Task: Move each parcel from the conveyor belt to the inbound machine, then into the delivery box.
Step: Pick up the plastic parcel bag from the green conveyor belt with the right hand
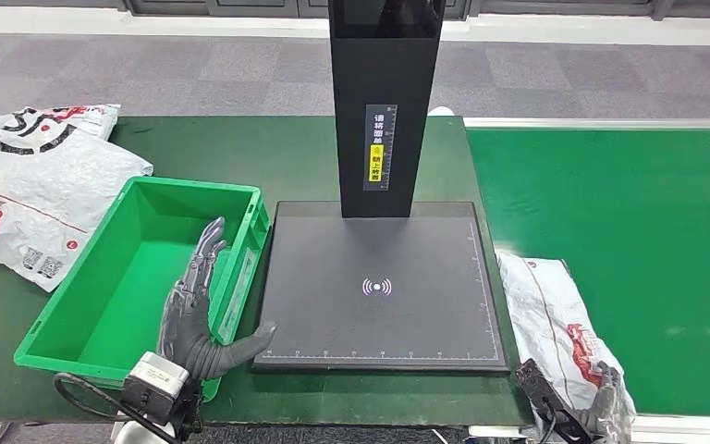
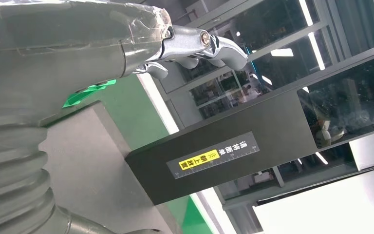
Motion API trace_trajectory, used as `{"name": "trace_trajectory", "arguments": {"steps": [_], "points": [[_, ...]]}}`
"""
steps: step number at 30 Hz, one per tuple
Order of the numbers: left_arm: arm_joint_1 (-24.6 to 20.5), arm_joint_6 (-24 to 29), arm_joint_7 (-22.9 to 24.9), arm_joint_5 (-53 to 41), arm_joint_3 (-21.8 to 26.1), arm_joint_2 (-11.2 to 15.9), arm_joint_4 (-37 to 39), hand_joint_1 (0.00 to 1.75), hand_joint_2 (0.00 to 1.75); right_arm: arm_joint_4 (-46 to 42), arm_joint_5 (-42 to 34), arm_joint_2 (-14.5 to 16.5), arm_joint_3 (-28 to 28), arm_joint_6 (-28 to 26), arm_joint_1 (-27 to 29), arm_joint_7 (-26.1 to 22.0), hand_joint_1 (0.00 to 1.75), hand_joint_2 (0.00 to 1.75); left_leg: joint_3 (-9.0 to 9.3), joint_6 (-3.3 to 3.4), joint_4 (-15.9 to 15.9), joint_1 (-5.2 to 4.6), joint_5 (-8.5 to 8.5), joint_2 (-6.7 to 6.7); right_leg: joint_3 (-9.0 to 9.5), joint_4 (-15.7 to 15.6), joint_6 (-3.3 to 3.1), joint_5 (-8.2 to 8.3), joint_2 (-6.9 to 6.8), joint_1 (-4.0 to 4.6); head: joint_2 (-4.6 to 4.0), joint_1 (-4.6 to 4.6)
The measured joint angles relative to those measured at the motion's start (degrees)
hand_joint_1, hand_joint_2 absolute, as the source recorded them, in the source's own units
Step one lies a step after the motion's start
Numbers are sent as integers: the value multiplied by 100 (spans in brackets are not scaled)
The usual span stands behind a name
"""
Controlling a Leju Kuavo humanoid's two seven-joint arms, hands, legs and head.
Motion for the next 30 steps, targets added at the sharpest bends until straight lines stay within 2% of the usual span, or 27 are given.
{"name": "trace_trajectory", "arguments": {"steps": [16, 17, 20, 21, 30], "points": [[0, -2, 5, -13, -2, 8, -5, 0, 175, 313, 90, 32, -25, -109, -87, -106, 0, 175, 3, 0, 0, 0, 0, 1, 2, 0, 0, 1, 1, 0, 0, 0], [0, -1, 4, -13, -2, 9, -4, 0, 175, 320, 96, 33, -26, -110, -91, -110, 17, 175, 3, 0, 0, 0, 0, 1, 2, 0, 0, 1, 1, 0, 0, 0], [-1, 0, 4, -13, -2, 10, -4, 0, 175, 341, 120, 34, -27, -95, -98, -122, 148, 175, 4, 0, 0, 0, 0, 1, 2, 0, 0, 1, 2, 0, 0, 0], [-1, 0, 4, -13, -2, 11, -4, 0, 175, 349, 123, 34, -27, -82, -98, -128, 175, 175, 4, 0, 0, 0, 0, 1, 2, 0, 0, 1, 2, 0, 0, 0], [0, 0, 4, -13, -2, 10, -4, 0, 175, 364, 131, 34, -79, -4, -110, -227, 175, 175, 11, 0, 0, 1, 0, 1, 9, 0, 0, 1, 3, 1, 0, 0]]}}
